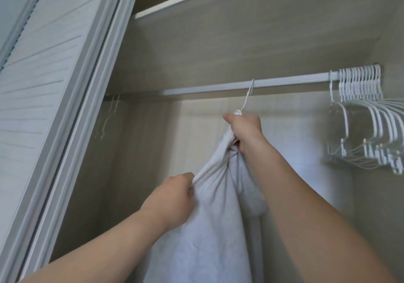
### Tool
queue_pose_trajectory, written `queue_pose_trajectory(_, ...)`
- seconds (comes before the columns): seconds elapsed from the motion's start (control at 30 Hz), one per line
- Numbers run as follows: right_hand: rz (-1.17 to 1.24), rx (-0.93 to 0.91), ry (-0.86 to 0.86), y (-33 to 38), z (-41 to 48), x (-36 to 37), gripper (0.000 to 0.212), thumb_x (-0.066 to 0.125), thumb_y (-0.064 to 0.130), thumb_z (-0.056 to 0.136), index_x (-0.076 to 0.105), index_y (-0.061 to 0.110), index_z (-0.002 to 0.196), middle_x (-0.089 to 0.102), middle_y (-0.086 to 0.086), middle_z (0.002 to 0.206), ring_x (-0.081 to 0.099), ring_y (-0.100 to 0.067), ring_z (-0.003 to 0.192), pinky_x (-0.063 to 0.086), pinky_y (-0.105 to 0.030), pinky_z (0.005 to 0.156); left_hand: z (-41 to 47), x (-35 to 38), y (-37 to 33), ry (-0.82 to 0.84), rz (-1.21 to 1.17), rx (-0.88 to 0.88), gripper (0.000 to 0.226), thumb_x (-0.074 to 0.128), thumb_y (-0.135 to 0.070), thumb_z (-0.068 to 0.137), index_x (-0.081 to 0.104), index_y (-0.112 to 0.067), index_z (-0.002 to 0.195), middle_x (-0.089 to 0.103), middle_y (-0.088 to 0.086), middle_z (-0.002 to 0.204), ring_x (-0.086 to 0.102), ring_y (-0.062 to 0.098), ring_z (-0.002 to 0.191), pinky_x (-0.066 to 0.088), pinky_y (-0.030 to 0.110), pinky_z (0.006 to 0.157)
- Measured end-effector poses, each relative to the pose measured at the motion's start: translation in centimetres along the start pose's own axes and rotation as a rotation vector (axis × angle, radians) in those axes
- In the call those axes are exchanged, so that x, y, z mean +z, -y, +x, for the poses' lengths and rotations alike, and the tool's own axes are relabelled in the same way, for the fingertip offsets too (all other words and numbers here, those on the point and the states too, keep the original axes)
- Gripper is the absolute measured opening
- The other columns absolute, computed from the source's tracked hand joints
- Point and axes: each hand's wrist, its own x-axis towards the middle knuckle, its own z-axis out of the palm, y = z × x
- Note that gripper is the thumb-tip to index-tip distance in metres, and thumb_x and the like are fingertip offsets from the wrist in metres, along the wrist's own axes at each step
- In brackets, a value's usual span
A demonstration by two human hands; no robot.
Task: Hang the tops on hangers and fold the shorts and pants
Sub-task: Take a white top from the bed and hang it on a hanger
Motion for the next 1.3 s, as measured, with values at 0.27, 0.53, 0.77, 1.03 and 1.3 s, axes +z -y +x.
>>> queue_pose_trajectory(0.27,0.053,-0.020,0.059,0.9,0.4,0.9,0.031,0.074,0.015,0.085,0.045,0.014,0.074,0.046,-0.004,0.064,0.050,-0.020,0.054,0.035,-0.015,0.033,0.0,-1.5,0.2,-0.022,0.047,0.026,0.025,0.042,-0.017,0.097,0.032,-0.018,0.074,0.053,0.004,0.076,0.057,0.035,0.078,0.048,0.044,0.067)
queue_pose_trajectory(0.53,0.031,-0.092,0.033,2.9,2.7,1.0,0.036,0.076,0.017,0.084,0.044,0.016,0.067,0.047,-0.001,0.061,0.052,-0.019,0.056,0.041,-0.018,0.047,0.9,-3.2,-0.6,-0.076,0.113,0.083,0.025,0.040,-0.019,0.100,0.031,-0.022,0.076,0.054,0.006,0.077,0.056,0.034,0.074,0.050,0.045,0.067)
queue_pose_trajectory(0.77,-0.062,0.098,0.106,-0.4,5.2,0.2,0.029,0.075,0.017,0.088,0.060,0.003,0.109,0.061,-0.016,0.096,0.064,-0.028,0.085,0.049,-0.034,0.070,0.8,-2.4,-1.1,-0.039,0.197,0.132,0.015,0.040,-0.022,0.101,0.035,-0.025,0.087,0.046,-0.002,0.075,0.050,0.031,0.073,0.042,0.038,0.064)
queue_pose_trajectory(1.03,-0.451,0.031,0.201,1.6,1.3,-1.4,0.030,0.076,0.028,0.077,0.052,0.012,0.085,0.053,-0.005,0.066,0.050,-0.019,0.040,0.039,-0.021,0.041,-0.2,-1.3,-0.2,-0.005,0.198,0.108,0.019,0.040,-0.022,0.101,0.030,-0.025,0.084,0.047,-0.001,0.074,0.047,0.025,0.065,0.039,0.037,0.060)
queue_pose_trajectory(1.3,-0.983,-0.128,0.326,4.4,-3.8,-1.1,0.021,0.055,0.024,0.073,0.061,0.004,0.070,0.067,-0.012,0.050,0.069,-0.029,0.047,0.063,-0.042,0.062,-1.0,-1.6,0.1,0.007,0.168,0.097,0.019,0.040,-0.023,0.101,0.030,-0.022,0.086,0.048,0.000,0.074,0.048,0.026,0.065,0.043,0.040,0.063)
